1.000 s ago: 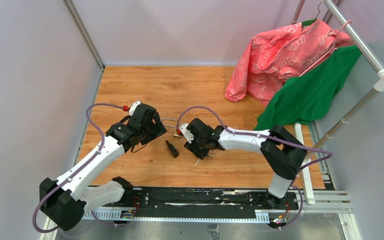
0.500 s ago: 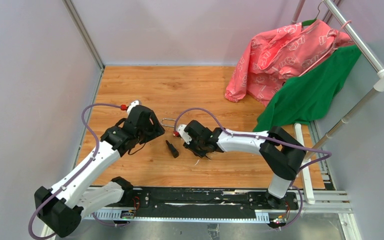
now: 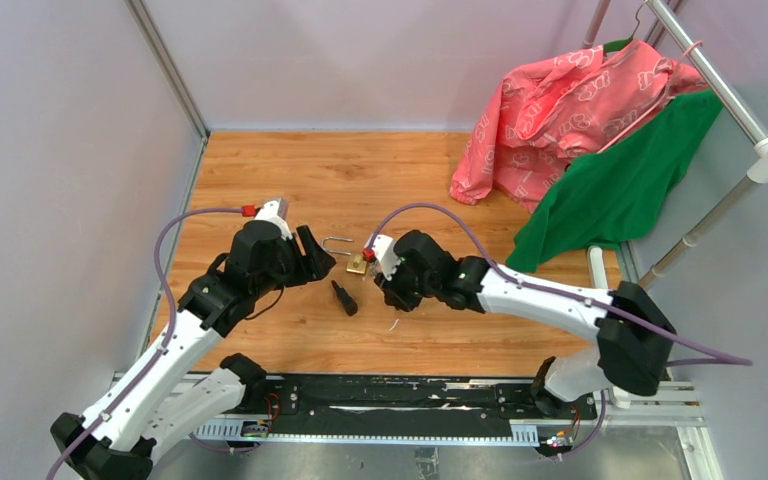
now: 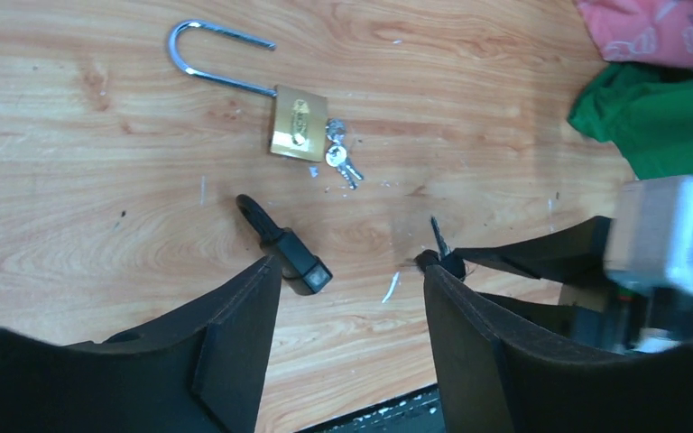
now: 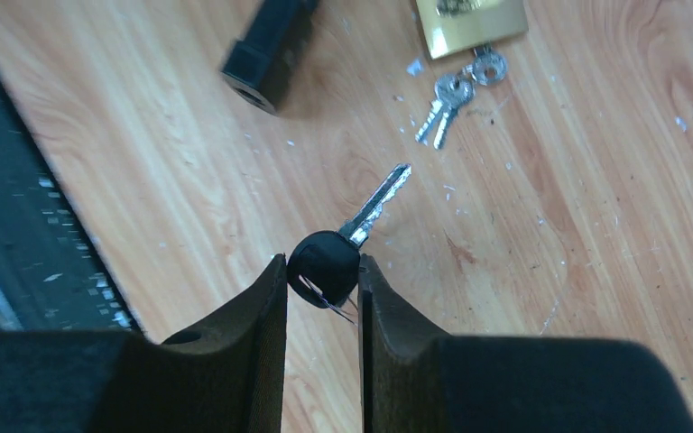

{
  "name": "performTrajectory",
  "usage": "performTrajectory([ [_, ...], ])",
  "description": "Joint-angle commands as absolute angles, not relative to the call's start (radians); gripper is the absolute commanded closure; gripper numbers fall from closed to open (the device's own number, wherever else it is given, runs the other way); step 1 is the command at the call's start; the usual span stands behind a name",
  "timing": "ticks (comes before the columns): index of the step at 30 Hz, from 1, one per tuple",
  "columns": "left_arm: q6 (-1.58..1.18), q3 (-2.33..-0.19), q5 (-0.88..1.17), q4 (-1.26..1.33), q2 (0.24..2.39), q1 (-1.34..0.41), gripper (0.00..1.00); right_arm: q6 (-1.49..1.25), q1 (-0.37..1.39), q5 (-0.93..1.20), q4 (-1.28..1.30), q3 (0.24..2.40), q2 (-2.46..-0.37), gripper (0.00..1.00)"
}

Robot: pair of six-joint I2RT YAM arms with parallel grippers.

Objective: Unlock with the key

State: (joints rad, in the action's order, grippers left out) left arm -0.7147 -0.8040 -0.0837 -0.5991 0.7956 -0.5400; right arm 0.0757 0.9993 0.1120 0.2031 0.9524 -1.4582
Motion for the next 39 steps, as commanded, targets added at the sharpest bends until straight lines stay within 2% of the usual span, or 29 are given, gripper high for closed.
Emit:
performTrajectory([
  [1,-0.641,-0.786,0.011,-0.54,0.735,-0.537,0.37,0.007,0.994,0.227,0.177,0.896,-1.338,0.95],
  [8,-0.693,-0.789,0.166,-0.485,0.709,-0.537,0.41,-0.047,0.959,0.537,0.023,0.81,-1.142,0.95],
  [12,-0.749,-0.763,0.355,-0.359,0.685,-0.537,0.43,-0.094,0.943,0.705,-0.088,0.808,-1.113,0.95],
  [18,-0.756,-0.759,0.523,-0.229,0.615,-0.536,0.43,-0.214,0.92,0.899,-0.26,0.814,-1.095,0.95],
  [30,-0.782,-0.762,0.696,-0.02,0.528,-0.538,0.42,-0.457,0.893,1.053,-0.58,0.862,-1.097,0.96],
  [39,-0.778,-0.787,0.739,-0.005,0.529,-0.549,0.49,-0.558,0.893,1.077,-0.727,0.896,-1.14,0.96],
])
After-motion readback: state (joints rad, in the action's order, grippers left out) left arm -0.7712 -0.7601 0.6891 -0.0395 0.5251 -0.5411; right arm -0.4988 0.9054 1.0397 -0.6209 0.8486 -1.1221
